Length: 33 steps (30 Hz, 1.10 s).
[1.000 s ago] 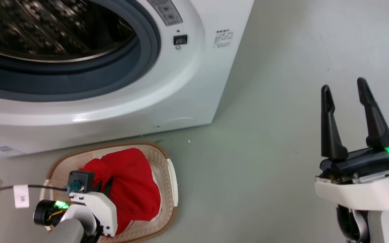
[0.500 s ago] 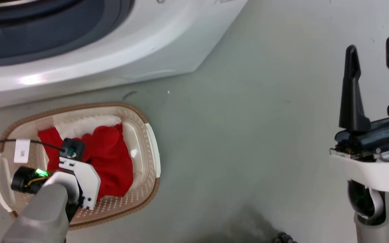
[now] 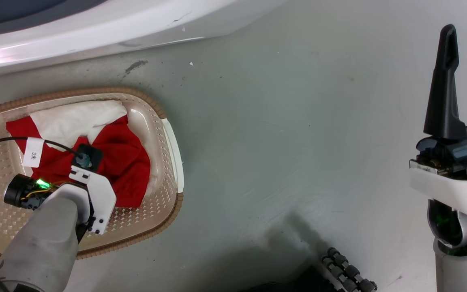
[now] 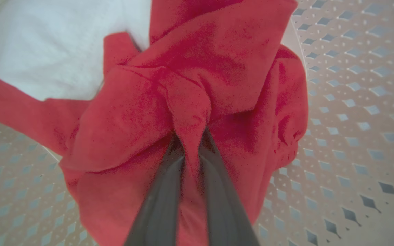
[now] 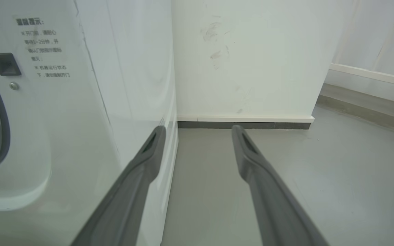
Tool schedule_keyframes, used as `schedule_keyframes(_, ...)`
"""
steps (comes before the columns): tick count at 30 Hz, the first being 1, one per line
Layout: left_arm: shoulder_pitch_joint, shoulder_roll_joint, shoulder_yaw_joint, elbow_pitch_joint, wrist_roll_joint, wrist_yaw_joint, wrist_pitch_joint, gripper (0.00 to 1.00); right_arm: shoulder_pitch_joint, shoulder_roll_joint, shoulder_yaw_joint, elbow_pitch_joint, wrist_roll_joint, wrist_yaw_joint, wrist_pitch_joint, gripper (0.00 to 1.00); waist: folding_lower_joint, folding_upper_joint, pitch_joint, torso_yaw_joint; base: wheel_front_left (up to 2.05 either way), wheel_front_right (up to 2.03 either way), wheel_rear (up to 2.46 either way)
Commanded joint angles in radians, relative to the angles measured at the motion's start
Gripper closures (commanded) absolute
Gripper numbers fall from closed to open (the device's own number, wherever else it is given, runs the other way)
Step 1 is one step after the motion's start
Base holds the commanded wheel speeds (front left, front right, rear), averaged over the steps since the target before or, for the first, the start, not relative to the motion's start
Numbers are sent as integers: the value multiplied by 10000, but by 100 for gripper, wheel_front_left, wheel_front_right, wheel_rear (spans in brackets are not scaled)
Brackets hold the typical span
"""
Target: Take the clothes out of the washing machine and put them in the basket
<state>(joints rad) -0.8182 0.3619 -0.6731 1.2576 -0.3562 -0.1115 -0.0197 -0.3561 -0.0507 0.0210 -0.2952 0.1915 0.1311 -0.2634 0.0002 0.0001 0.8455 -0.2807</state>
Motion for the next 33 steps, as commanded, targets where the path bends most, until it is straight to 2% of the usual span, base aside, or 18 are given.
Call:
schedule_keyframes(1,-129,-48,-22,25,-33,-4,9,100,-203,9,-28,-35,-49,-7,-20,0,-2,-1,57,11,0,0,0)
schedule_keyframes(2,-160,-87,-25,89,-83,-9,-16,100,-185,7,-65,-7,-93,-7,-20,0,-2,-1,60,44,0,0,0)
schedule_keyframes(3,-165,-121,-1,117,-121,-3,-15,91,-182,7,-78,9,-102,-7,-20,0,-2,-1,29,72,0,0,0)
schedule_keyframes(4,-158,-145,-24,136,-102,26,-84,15,-170,9,-58,29,-135,-7,-20,0,-2,-1,-19,93,0,0,0)
schedule_keyframes(5,-135,-190,4,150,-171,43,-94,0,-151,9,-46,47,-179,-7,-20,0,-2,-1,-71,123,0,0,0)
schedule_keyframes(12,215,-509,221,223,-516,186,-566,0,43,7,93,160,-338,-7,-20,0,-2,-1,-765,275,0,0,0)
schedule_keyframes(24,1517,-1387,1017,14,-1492,355,-2394,0,1233,4,224,939,-828,-7,-21,0,-2,-1,-3378,969,0,0,0)
schedule_keyframes(27,1898,-1392,1284,-725,-1559,583,-2462,0,1598,6,200,1198,-923,-9,-20,0,-2,-1,-4020,1116,0,0,0)
schedule_keyframes(33,3413,-1177,2305,-3852,-889,1427,-2453,0,2314,6,161,1514,-1134,-7,-20,0,-2,-1,-5116,1414,0,0,0)
